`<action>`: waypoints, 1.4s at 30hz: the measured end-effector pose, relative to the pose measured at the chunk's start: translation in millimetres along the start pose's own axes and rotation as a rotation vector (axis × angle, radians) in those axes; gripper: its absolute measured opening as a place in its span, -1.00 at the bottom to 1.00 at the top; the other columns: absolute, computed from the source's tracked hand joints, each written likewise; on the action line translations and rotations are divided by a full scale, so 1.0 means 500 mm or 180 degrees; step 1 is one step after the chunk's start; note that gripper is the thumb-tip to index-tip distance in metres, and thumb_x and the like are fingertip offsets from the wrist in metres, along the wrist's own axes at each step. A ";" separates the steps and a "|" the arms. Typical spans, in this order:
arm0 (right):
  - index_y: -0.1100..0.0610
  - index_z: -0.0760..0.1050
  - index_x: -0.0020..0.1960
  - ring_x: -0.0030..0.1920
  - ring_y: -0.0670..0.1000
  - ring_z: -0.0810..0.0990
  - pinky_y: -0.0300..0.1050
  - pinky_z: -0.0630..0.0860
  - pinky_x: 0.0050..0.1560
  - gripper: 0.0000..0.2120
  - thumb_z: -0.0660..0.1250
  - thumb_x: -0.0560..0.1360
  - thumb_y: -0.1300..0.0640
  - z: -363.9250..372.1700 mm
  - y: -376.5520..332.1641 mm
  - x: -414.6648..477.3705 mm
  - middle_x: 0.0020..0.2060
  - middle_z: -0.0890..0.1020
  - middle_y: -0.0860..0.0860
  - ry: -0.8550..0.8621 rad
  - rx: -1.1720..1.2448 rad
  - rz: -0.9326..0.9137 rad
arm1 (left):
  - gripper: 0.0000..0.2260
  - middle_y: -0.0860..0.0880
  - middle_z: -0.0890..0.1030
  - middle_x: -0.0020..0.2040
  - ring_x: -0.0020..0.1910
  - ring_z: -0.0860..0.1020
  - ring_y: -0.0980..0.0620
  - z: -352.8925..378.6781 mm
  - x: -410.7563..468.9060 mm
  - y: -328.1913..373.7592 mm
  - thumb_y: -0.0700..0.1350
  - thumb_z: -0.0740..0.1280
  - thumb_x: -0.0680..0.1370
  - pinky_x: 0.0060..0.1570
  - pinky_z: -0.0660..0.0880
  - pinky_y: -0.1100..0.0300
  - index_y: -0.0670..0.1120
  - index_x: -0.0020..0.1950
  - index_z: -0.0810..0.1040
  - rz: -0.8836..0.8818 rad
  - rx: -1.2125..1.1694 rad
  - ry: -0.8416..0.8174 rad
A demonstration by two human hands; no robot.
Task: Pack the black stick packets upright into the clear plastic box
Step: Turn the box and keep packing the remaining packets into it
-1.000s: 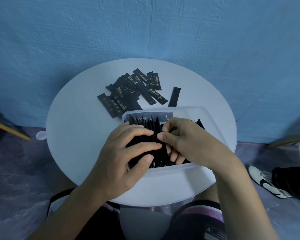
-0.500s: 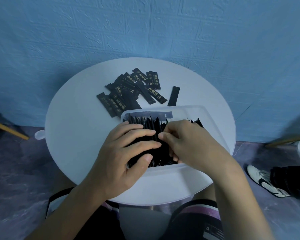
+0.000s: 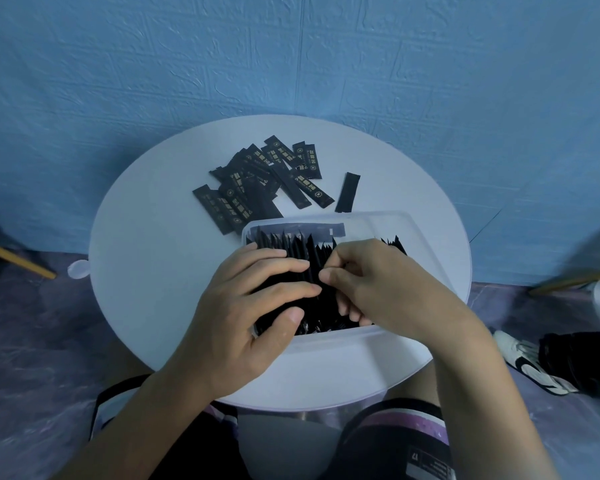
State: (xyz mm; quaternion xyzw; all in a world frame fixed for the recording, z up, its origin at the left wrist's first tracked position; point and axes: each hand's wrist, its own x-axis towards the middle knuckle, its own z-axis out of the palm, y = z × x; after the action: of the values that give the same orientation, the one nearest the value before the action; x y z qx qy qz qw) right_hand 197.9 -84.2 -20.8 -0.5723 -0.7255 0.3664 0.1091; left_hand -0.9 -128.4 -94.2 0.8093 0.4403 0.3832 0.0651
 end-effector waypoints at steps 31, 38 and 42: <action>0.00 0.54 -0.19 -0.41 -0.13 0.53 -0.19 0.41 -0.32 -0.85 0.40 0.53 -0.01 0.009 0.013 0.010 -0.47 0.60 -0.09 -0.0084 -0.0259 0.0079 | -0.71 0.06 0.60 0.29 0.36 0.48 -0.06 0.001 0.000 0.000 -0.02 0.22 0.62 0.35 0.38 -0.13 -0.01 0.18 0.71 -0.0050 -0.0008 -0.0015; 0.04 0.56 -0.11 -0.44 -0.07 0.54 -0.18 0.52 -0.35 -0.89 0.39 0.57 0.04 -0.020 0.013 0.031 -0.48 0.58 -0.06 -0.0289 -0.0013 0.0000 | -0.73 0.13 0.58 0.34 0.37 0.46 -0.05 -0.006 0.001 0.004 -0.02 0.23 0.61 0.34 0.38 -0.11 0.00 0.16 0.69 -0.0082 0.0017 -0.0081; 0.12 0.58 -0.13 -0.51 -0.12 0.48 -0.29 0.45 -0.48 -0.87 0.38 0.59 0.13 -0.082 0.009 0.083 -0.51 0.57 -0.05 0.0071 0.0102 -0.0204 | -0.73 0.12 0.60 0.31 0.37 0.47 -0.04 -0.002 0.001 0.000 -0.03 0.23 0.60 0.34 0.39 -0.10 -0.03 0.14 0.70 -0.0071 0.0007 -0.0062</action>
State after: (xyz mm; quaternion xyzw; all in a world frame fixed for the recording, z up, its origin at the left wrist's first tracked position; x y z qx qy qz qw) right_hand 211.9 -29.5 -5.5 -0.5510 -0.7362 0.3679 0.1381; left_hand -1.2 -128.1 -93.3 0.8081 0.4491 0.3741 0.0727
